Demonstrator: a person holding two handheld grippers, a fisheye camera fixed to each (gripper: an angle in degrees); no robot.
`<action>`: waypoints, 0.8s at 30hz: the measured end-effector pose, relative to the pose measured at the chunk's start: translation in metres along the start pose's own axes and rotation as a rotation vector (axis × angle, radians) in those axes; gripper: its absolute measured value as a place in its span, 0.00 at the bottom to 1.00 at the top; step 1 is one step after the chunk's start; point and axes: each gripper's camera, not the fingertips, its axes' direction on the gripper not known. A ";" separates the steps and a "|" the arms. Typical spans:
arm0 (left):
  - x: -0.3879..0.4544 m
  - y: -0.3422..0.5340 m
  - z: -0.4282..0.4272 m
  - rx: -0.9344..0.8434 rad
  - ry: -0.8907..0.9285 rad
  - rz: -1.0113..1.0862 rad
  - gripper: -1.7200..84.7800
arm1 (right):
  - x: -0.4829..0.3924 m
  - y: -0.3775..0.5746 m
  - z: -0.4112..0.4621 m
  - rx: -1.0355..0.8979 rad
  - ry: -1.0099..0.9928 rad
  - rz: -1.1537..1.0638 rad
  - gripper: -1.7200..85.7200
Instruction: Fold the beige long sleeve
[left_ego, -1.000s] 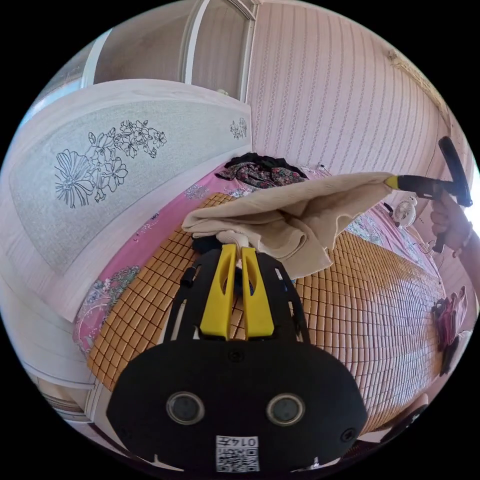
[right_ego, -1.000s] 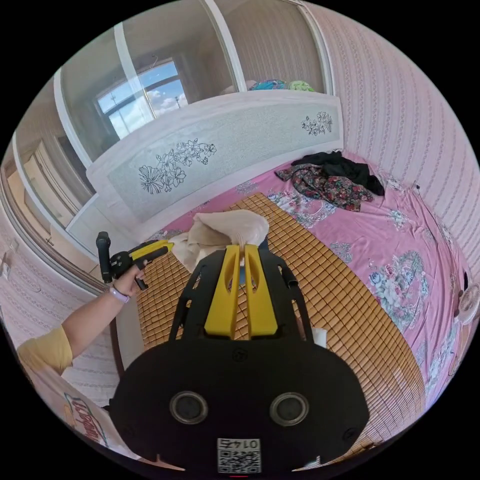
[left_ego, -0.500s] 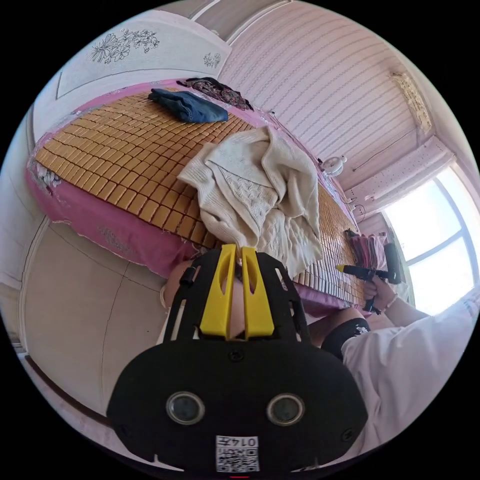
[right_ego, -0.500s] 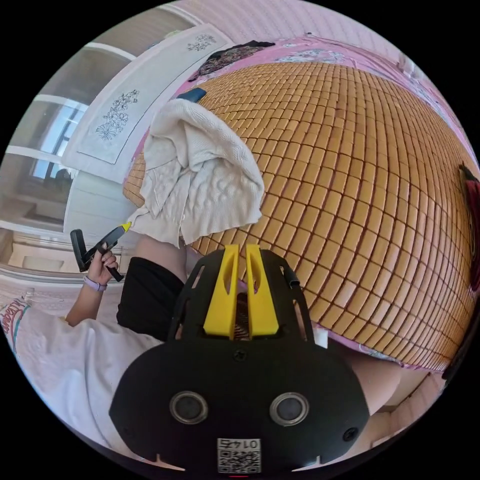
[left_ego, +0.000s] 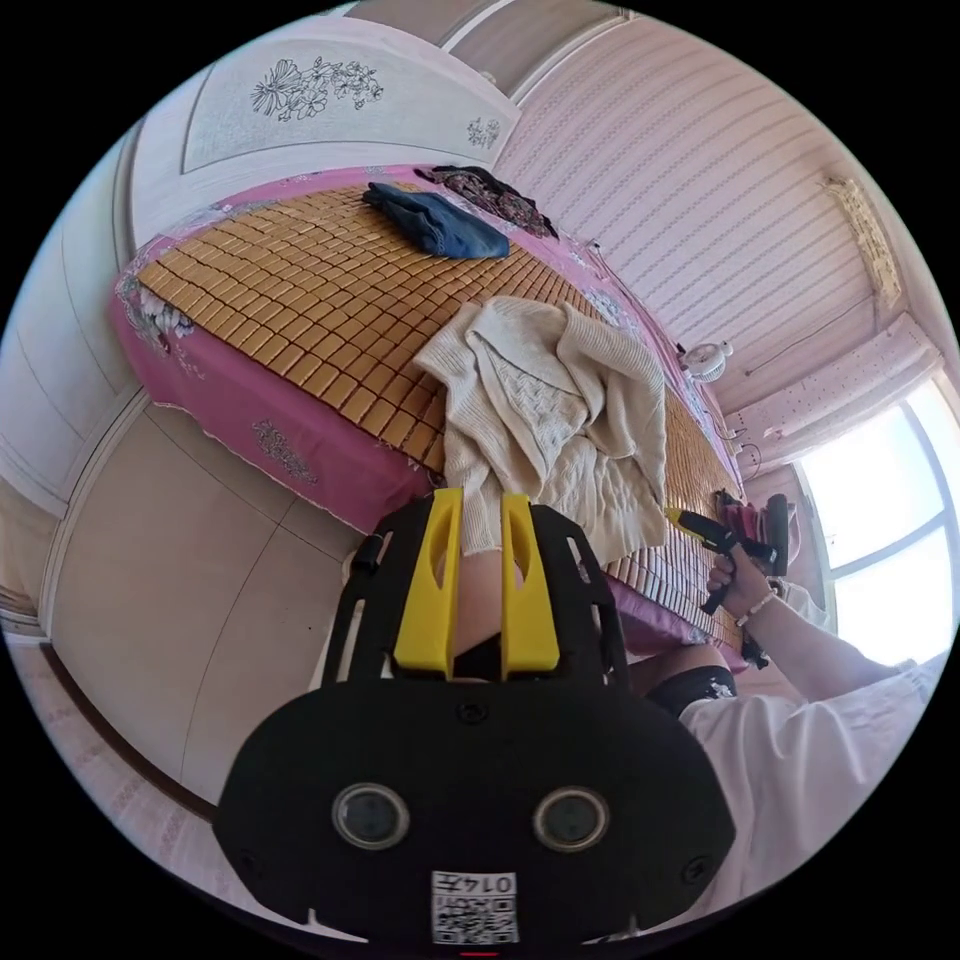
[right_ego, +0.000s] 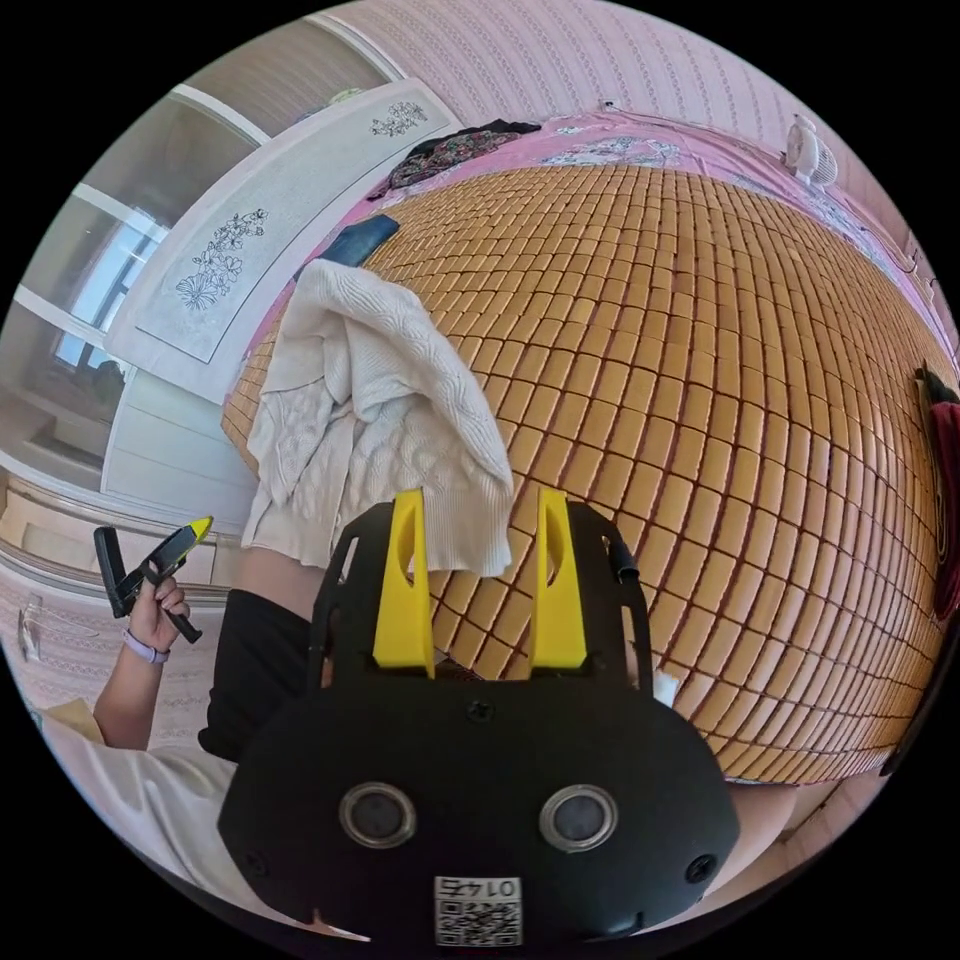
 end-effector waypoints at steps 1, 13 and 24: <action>-0.001 0.001 -0.002 0.009 0.006 0.000 0.11 | 0.001 0.000 0.003 -0.017 0.005 -0.013 0.18; 0.020 -0.005 0.077 -0.396 -0.217 0.296 0.06 | 0.064 0.056 -0.048 -0.057 -0.294 0.045 0.04; 0.067 -0.073 -0.163 0.363 0.166 0.417 0.02 | 0.084 0.062 -0.300 0.482 -0.639 -0.171 0.03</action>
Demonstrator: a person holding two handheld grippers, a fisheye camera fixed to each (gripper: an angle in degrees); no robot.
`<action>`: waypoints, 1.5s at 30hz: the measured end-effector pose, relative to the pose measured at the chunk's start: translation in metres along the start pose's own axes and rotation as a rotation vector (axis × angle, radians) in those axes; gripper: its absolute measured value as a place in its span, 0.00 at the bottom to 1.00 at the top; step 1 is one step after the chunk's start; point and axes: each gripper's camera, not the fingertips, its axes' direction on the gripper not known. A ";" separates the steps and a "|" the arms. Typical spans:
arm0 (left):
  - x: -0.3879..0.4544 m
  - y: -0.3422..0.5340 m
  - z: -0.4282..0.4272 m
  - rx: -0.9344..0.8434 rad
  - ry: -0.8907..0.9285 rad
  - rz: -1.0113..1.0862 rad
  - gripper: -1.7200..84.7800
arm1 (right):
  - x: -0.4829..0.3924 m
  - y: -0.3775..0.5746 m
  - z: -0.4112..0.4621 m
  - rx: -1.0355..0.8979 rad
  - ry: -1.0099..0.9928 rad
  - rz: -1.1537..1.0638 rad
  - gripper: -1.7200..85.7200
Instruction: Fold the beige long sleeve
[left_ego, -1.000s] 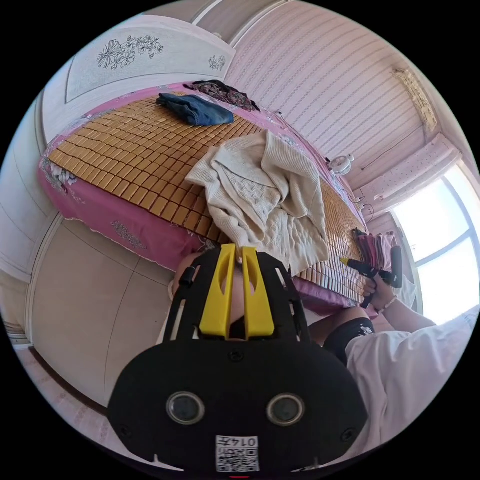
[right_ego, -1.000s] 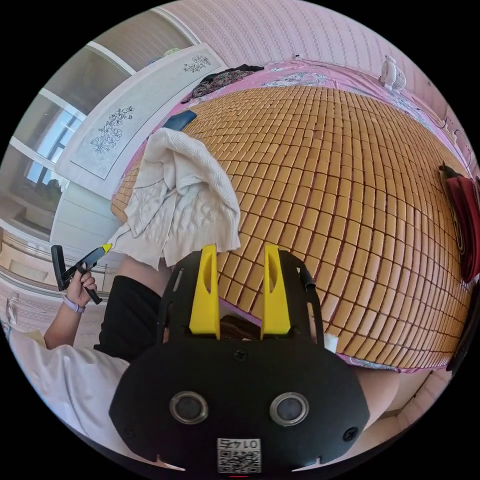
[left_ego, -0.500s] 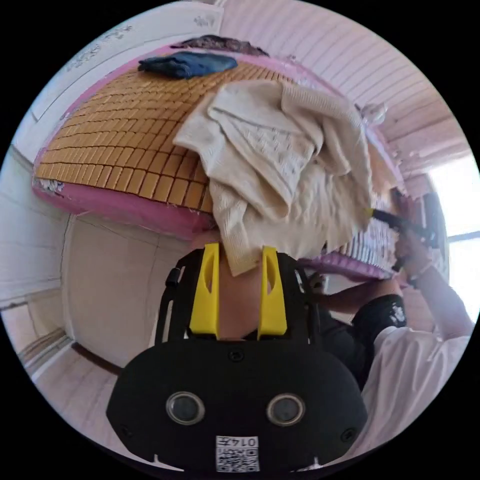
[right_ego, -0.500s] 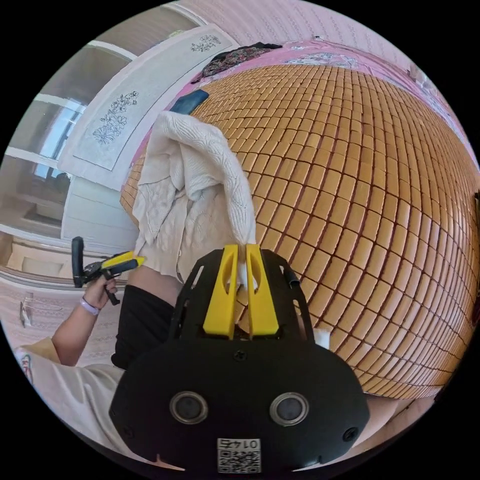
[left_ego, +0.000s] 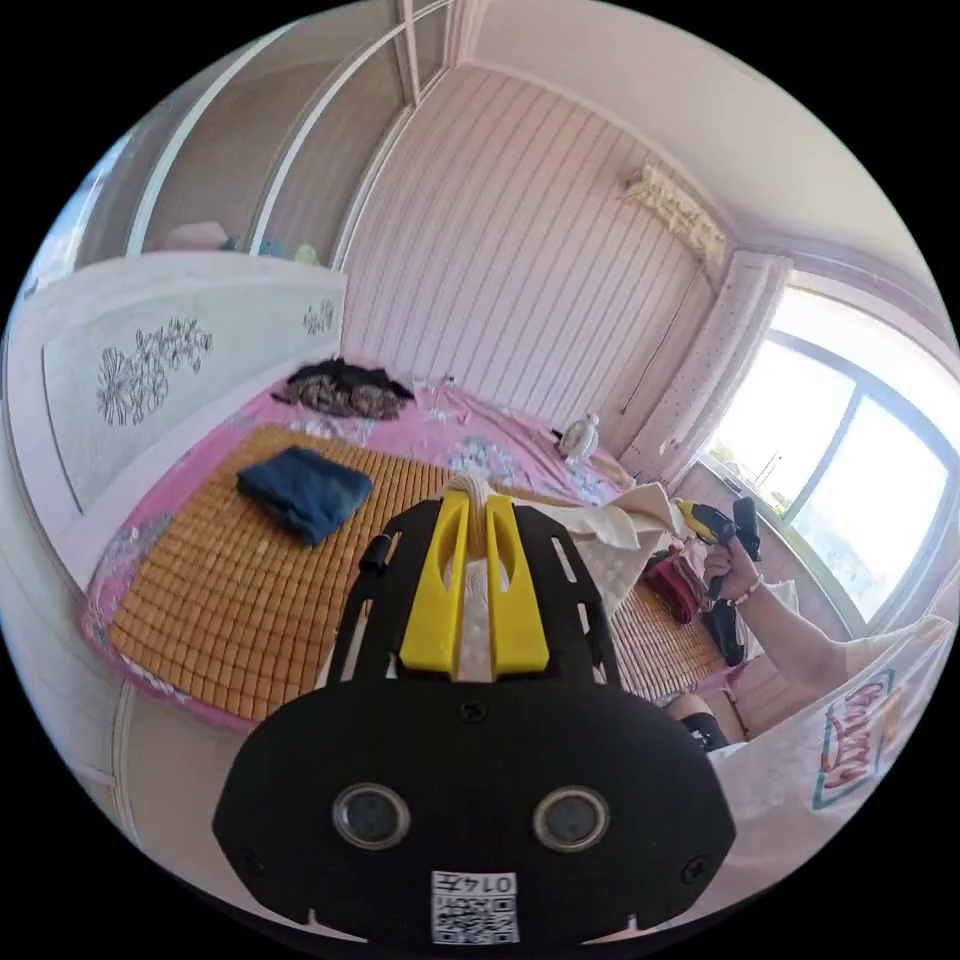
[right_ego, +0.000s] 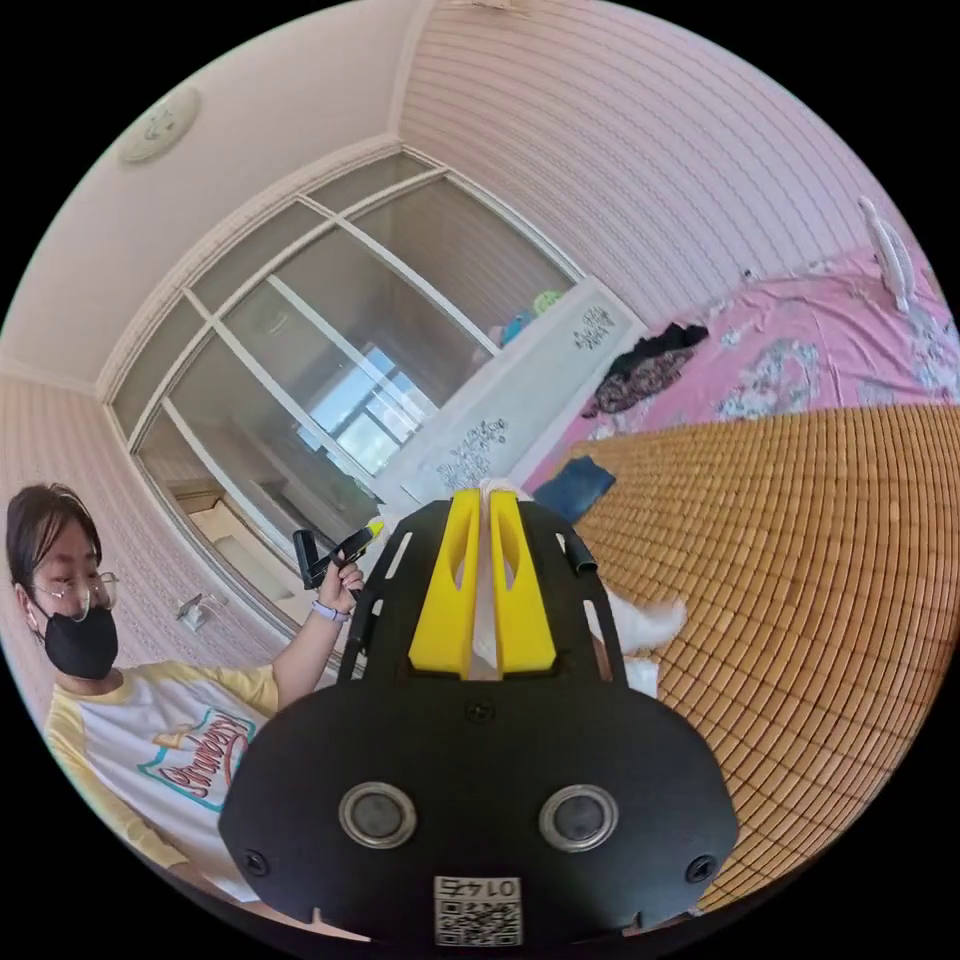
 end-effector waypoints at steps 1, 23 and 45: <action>0.008 -0.011 -0.012 0.043 -0.001 0.030 0.02 | -0.024 -0.014 -0.021 0.041 -0.030 -0.060 0.03; 0.156 -0.039 -0.189 0.545 0.302 0.339 0.02 | -0.264 0.032 -0.283 0.335 0.046 -0.590 0.03; 0.116 -0.070 0.104 -0.039 0.116 0.163 0.04 | -0.067 0.035 -0.127 0.073 0.568 -0.281 0.03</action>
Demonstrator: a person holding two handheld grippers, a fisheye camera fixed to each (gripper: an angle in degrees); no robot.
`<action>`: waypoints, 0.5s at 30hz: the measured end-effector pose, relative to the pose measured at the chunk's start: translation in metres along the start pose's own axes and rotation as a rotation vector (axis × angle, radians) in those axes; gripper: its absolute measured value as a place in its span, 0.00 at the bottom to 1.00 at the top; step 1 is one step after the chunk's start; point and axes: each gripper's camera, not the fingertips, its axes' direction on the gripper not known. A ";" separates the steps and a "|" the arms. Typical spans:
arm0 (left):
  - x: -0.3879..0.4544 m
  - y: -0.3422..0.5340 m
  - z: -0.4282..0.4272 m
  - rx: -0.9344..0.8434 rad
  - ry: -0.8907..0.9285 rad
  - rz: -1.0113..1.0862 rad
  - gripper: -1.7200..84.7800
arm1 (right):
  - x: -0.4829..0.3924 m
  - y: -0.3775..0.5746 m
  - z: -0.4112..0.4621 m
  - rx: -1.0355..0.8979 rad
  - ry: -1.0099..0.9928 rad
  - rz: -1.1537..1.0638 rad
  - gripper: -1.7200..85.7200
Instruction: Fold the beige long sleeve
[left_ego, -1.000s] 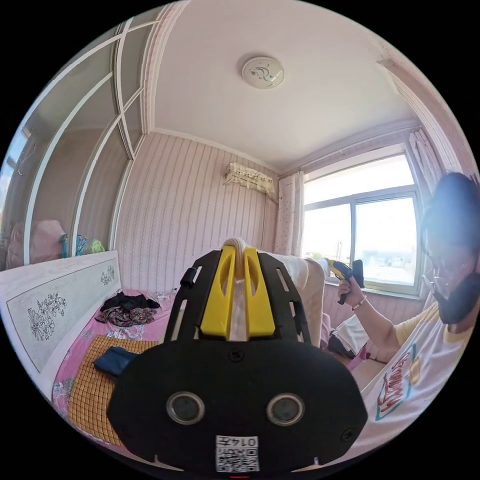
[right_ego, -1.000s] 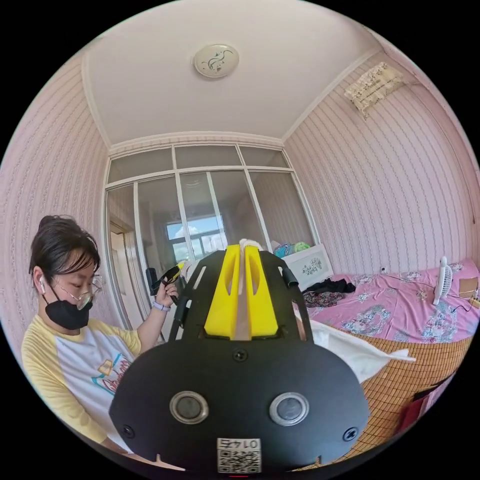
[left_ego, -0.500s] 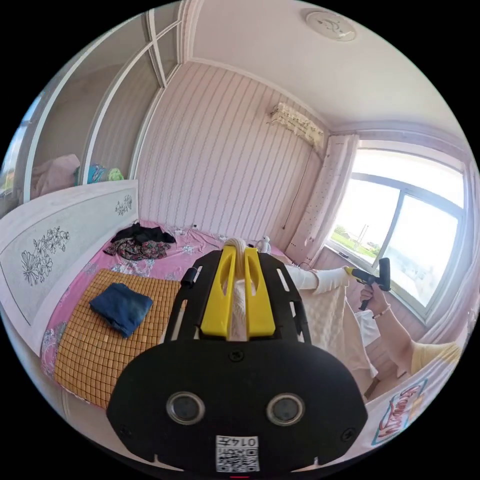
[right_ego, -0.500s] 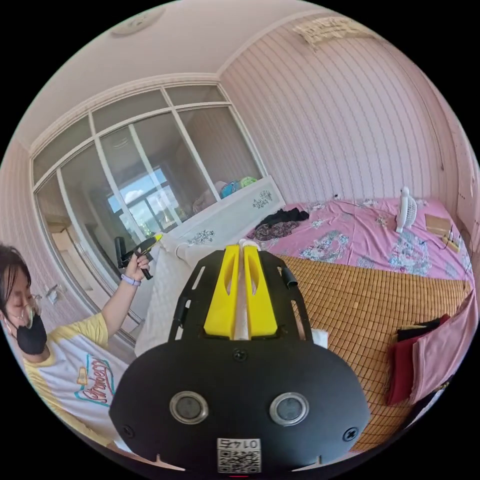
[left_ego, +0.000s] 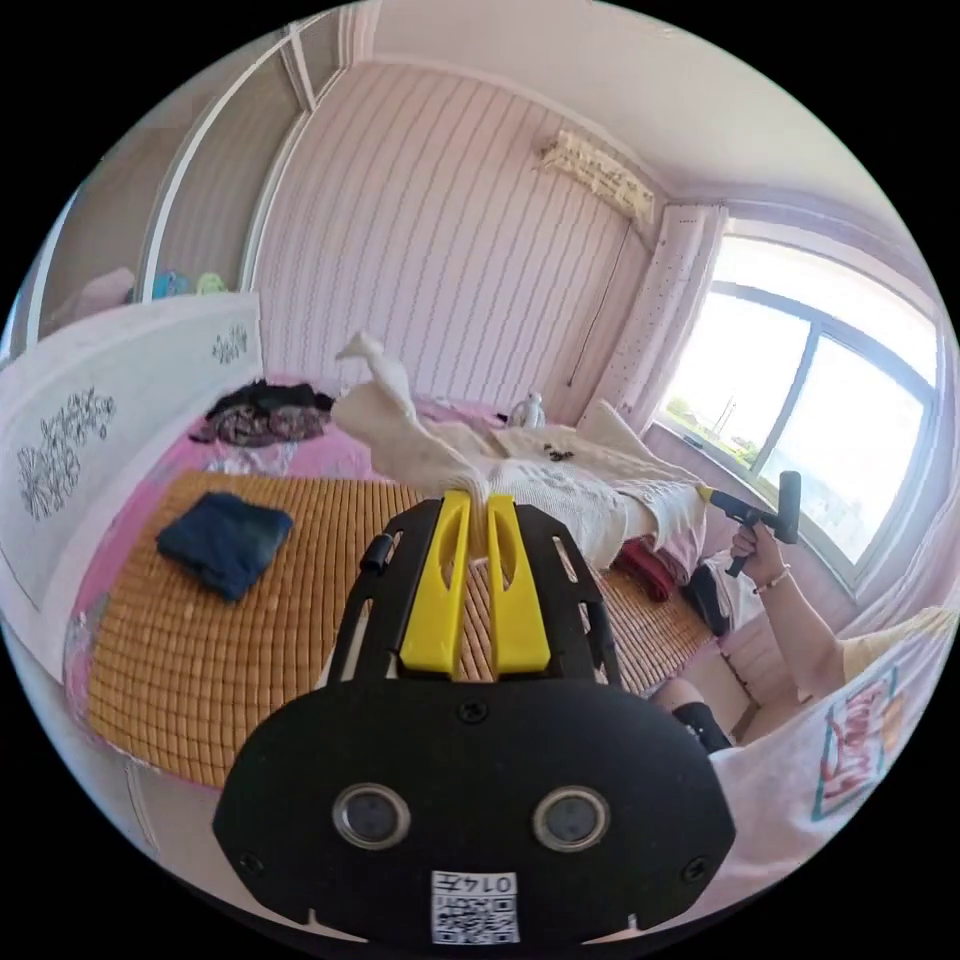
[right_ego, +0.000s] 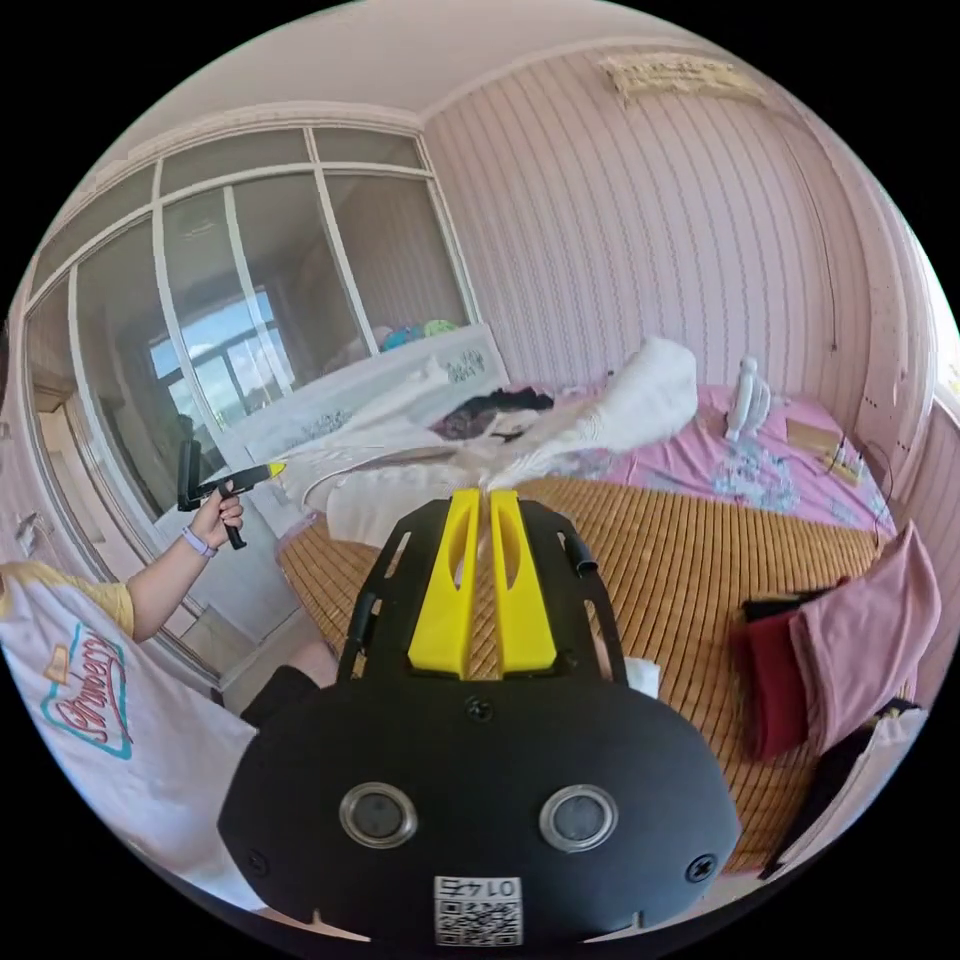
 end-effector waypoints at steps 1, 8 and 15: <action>-0.005 0.017 0.010 -0.037 0.009 -0.021 0.04 | 0.003 0.033 0.024 -0.073 0.006 0.040 0.04; -0.063 0.201 0.107 -0.519 -0.044 -0.460 0.06 | 0.027 0.214 0.152 -0.583 0.032 0.404 0.05; 0.001 0.156 0.143 -0.622 -0.062 -0.109 0.08 | -0.039 0.213 0.213 -0.655 0.042 0.136 0.08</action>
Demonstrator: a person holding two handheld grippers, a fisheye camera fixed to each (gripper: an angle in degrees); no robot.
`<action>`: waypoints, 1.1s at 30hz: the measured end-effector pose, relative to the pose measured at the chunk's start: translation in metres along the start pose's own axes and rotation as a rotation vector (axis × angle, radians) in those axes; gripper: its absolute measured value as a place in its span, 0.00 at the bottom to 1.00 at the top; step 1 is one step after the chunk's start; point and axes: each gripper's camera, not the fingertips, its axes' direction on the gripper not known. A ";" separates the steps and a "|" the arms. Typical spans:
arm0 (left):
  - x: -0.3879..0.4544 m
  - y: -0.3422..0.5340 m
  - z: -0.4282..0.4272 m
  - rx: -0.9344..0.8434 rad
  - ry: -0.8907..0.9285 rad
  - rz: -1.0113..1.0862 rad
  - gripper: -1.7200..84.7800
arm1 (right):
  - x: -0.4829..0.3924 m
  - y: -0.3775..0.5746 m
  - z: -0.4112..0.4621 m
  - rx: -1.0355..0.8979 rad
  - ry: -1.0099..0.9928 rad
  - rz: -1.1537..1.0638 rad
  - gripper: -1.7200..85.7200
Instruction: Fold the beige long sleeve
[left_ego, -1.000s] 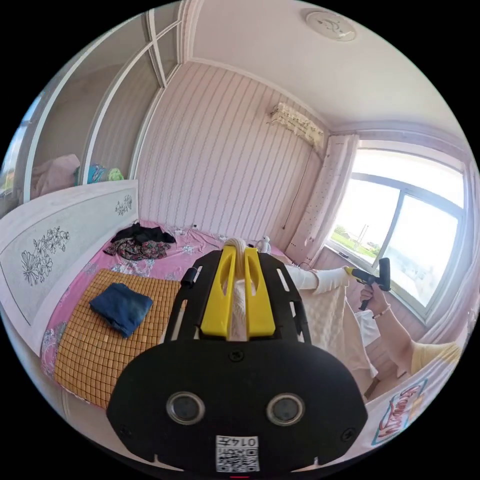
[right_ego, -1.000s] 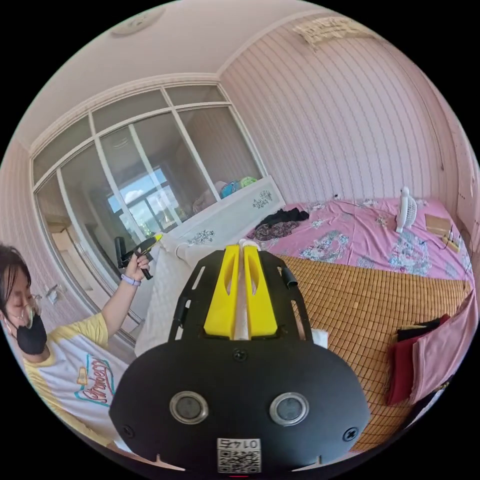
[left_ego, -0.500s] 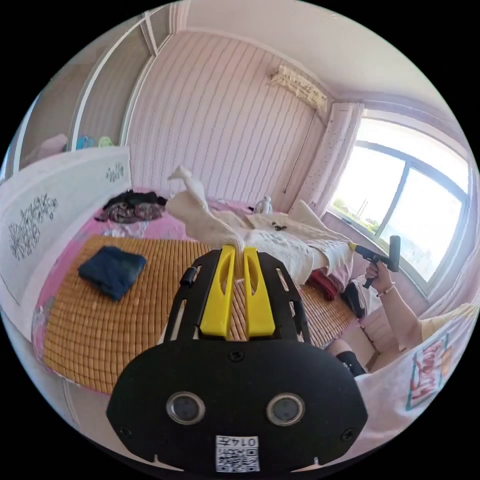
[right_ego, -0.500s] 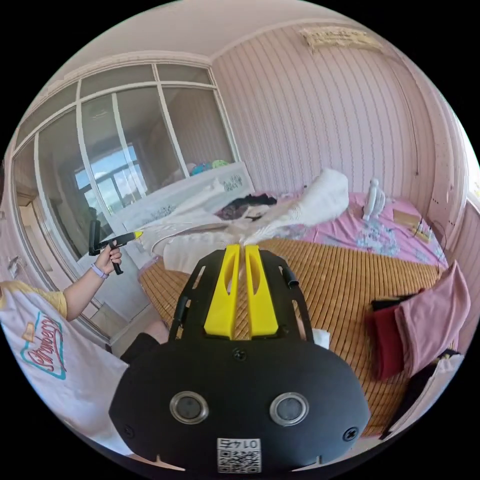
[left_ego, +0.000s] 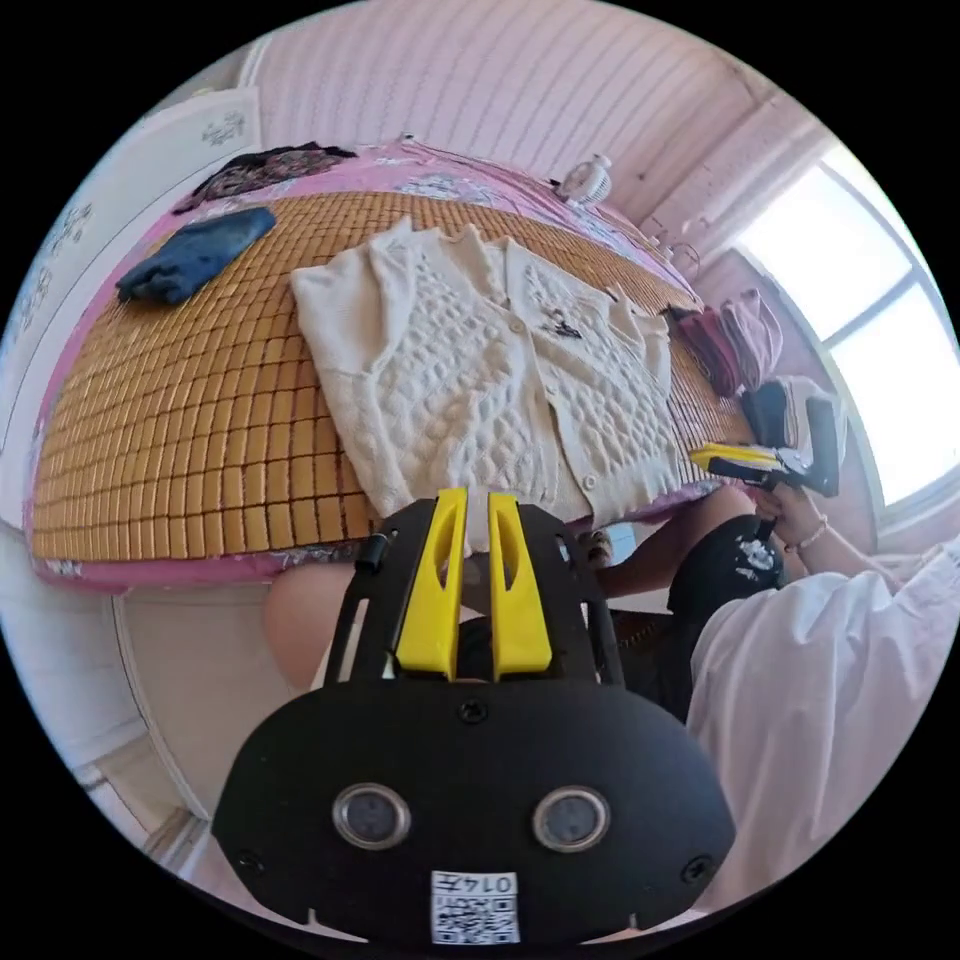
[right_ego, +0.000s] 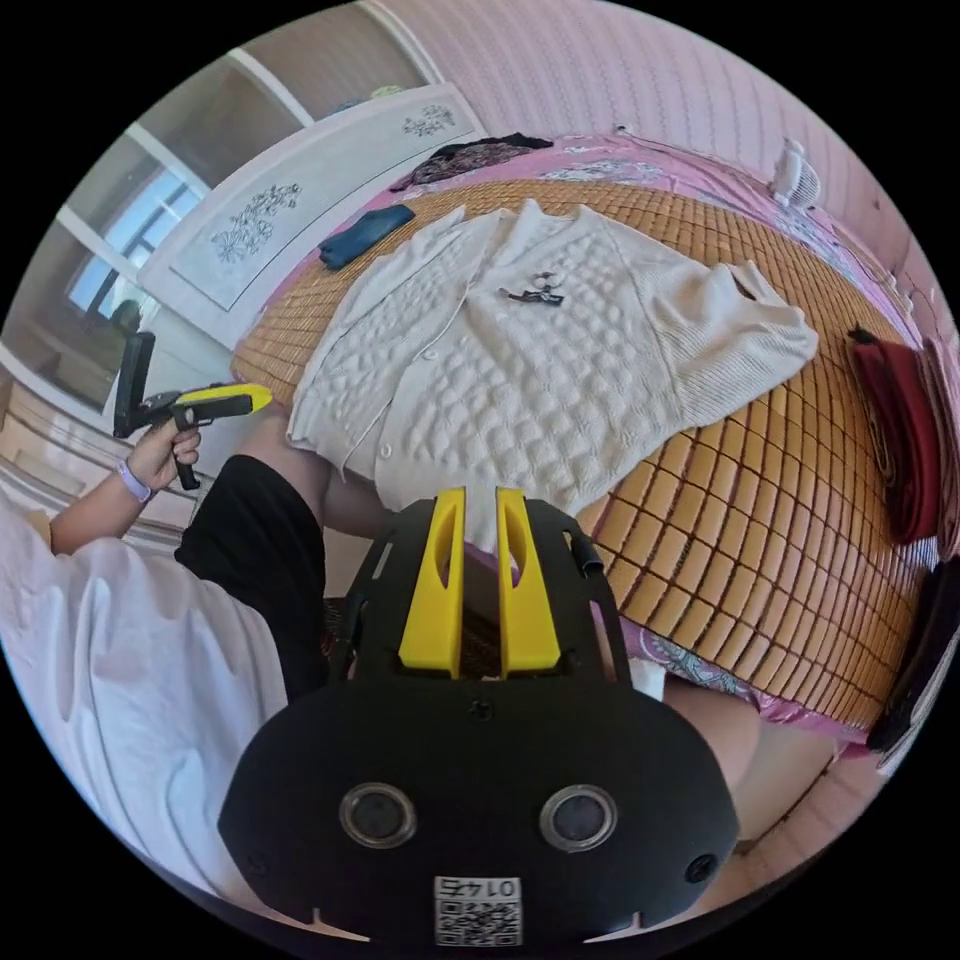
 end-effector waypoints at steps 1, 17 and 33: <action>0.010 -0.008 0.005 -0.018 0.000 0.045 0.08 | -0.015 -0.012 0.012 -0.021 0.005 -0.054 0.09; 0.090 -0.109 0.046 -0.198 -0.093 0.304 0.01 | -0.068 -0.084 0.083 -0.033 -0.182 -0.105 0.08; 0.106 -0.159 0.072 -0.268 0.188 0.359 0.09 | -0.058 -0.112 0.090 -0.028 -0.133 -0.039 0.10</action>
